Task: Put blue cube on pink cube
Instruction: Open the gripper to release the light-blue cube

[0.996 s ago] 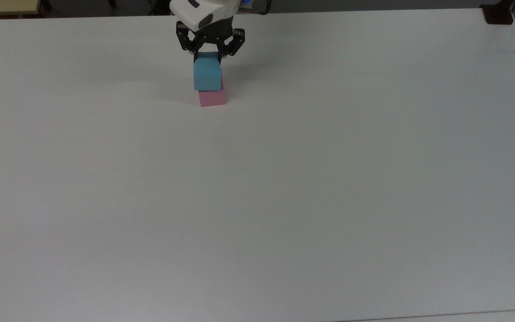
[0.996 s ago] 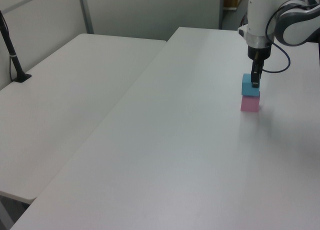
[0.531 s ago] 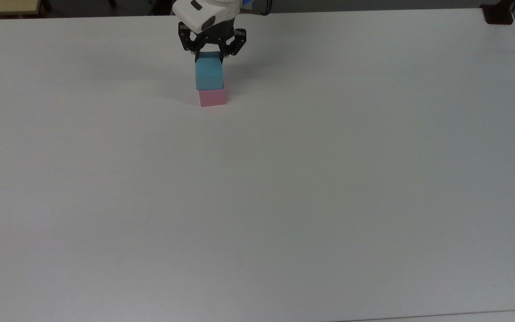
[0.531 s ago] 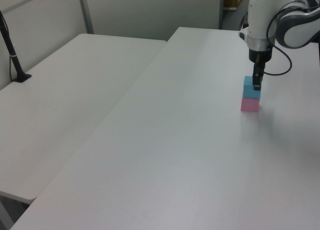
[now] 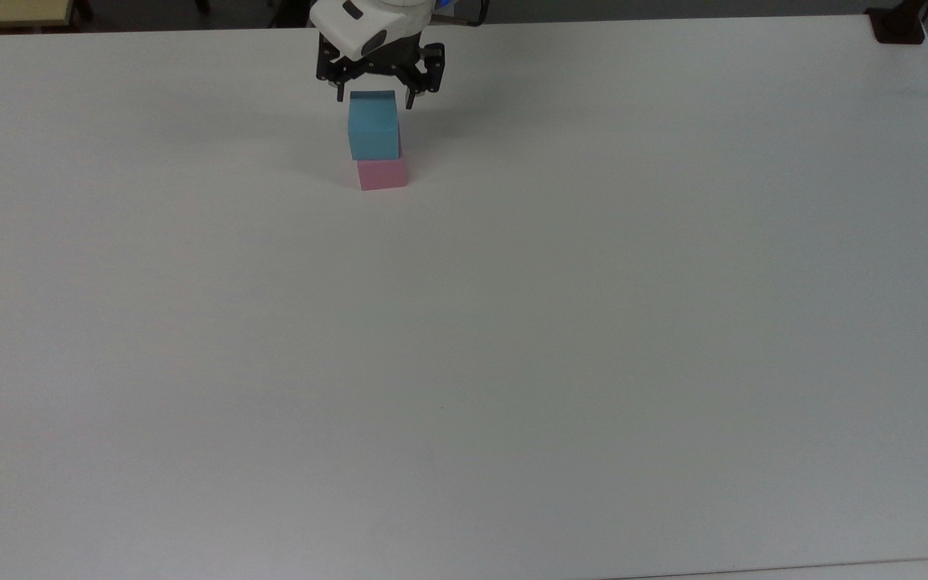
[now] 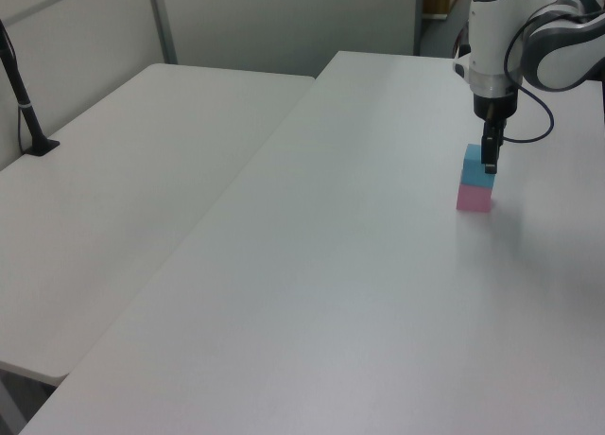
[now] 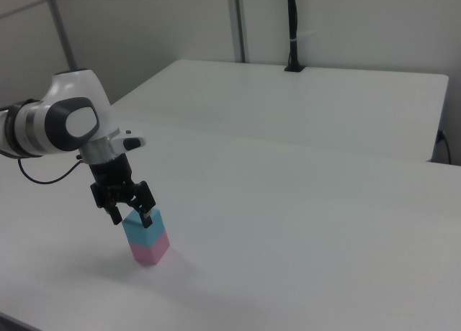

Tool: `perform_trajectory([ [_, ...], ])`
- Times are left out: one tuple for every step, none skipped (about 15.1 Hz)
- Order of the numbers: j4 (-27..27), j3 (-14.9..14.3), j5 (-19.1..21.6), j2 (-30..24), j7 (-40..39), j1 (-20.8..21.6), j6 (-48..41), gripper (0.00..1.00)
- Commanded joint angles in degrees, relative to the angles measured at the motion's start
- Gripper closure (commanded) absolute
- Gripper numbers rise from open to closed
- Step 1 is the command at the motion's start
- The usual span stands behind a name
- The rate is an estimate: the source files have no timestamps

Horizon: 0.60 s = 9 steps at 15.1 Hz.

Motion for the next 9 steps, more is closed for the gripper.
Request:
perform_trajectory([
  [2.8, 0.0, -0.8, -1.4, 0.1, -0.5, -5.1, 0.0],
  [4.7, -0.3, -0.6, -1.4, 0.0, -0.6, -6.7, 0.0],
  [7.0, -0.4, -0.3, -1.4, -0.4, -0.9, -8.7, 0.0],
  [9.7, -0.5, 0.3, -1.2, -0.4, -1.5, -10.4, 0.0],
  [12.7, -1.0, 0.8, -1.1, -0.4, -1.9, -11.7, 0.0],
  [15.8, -2.0, 1.9, -0.9, -0.4, -1.9, -13.2, 0.0],
  [19.1, -3.0, 3.8, -0.7, -0.4, -1.8, -14.8, 0.0],
  [22.1, -3.9, 5.5, -0.5, -0.4, -1.8, -16.0, 0.0],
  [25.2, -4.8, 7.3, -0.2, -0.4, -1.8, -17.4, 0.0],
])
